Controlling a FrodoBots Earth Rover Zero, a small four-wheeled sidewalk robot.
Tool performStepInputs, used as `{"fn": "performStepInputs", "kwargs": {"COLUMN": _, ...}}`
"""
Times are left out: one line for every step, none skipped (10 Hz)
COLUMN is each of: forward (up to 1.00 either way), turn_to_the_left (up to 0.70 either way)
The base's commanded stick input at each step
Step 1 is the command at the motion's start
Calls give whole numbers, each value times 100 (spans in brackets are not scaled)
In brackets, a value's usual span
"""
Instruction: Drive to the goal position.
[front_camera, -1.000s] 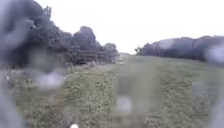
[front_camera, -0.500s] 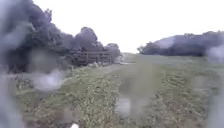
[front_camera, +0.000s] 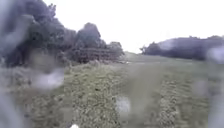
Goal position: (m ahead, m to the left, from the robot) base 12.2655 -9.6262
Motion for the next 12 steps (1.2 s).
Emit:
{"fn": "performStepInputs", "kwargs": {"forward": 85, "turn_to_the_left": -21}}
{"fn": "performStepInputs", "kwargs": {"forward": 85, "turn_to_the_left": -6}}
{"fn": "performStepInputs", "kwargs": {"forward": 85, "turn_to_the_left": -2}}
{"fn": "performStepInputs", "kwargs": {"forward": 85, "turn_to_the_left": 0}}
{"fn": "performStepInputs", "kwargs": {"forward": 85, "turn_to_the_left": 0}}
{"fn": "performStepInputs", "kwargs": {"forward": 85, "turn_to_the_left": 0}}
{"fn": "performStepInputs", "kwargs": {"forward": 85, "turn_to_the_left": -12}}
{"fn": "performStepInputs", "kwargs": {"forward": 85, "turn_to_the_left": -34}}
{"fn": "performStepInputs", "kwargs": {"forward": 85, "turn_to_the_left": -33}}
{"fn": "performStepInputs", "kwargs": {"forward": 85, "turn_to_the_left": -21}}
{"fn": "performStepInputs", "kwargs": {"forward": 85, "turn_to_the_left": -1}}
{"fn": "performStepInputs", "kwargs": {"forward": 85, "turn_to_the_left": 0}}
